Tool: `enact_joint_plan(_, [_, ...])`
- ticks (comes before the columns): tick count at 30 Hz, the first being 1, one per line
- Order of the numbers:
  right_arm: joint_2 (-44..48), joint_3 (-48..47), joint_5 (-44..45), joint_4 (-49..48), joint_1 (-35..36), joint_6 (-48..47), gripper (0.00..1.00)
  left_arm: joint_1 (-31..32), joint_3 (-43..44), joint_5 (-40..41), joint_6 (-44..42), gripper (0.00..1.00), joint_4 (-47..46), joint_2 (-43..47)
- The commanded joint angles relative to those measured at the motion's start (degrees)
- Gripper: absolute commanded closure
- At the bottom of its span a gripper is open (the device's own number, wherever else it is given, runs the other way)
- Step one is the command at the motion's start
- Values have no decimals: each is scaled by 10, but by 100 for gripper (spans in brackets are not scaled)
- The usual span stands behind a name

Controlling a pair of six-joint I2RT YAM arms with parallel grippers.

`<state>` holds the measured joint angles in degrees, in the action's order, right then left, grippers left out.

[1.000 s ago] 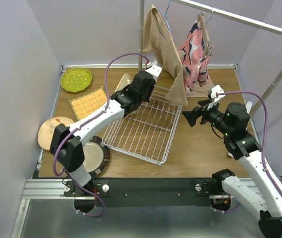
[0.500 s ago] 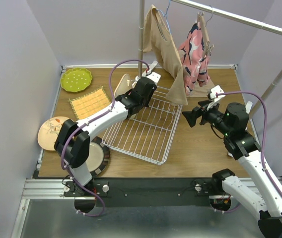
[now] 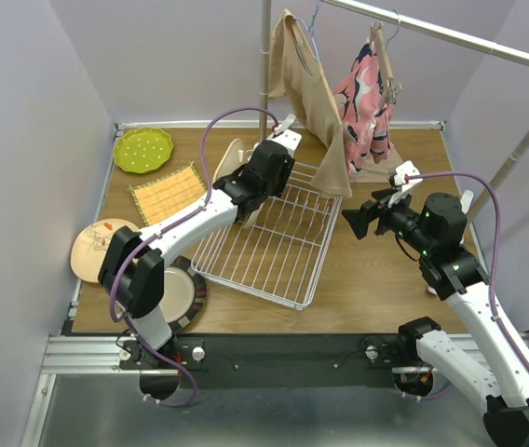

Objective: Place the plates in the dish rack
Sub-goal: Insert the plate into the dish rack, then grab a plate with the left arm

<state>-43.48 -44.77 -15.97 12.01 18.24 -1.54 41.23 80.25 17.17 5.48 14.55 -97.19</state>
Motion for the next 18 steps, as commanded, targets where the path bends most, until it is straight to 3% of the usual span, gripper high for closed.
enact_joint_plan(1, [-1,8,-16,-10,-5,-14,2,-2,41,-41,13,53,5,40])
enact_joint_plan(8, [-2,5,-38,6,-6,-43,1,-14,101,-117,8,46,54,91])
enact_joint_plan(13, [0,5,-57,24,-7,-63,0,-110,76,-252,43,40,29,160])
enact_joint_plan(18, [0,10,-92,41,-10,-65,0,-224,8,-316,92,33,-39,229])
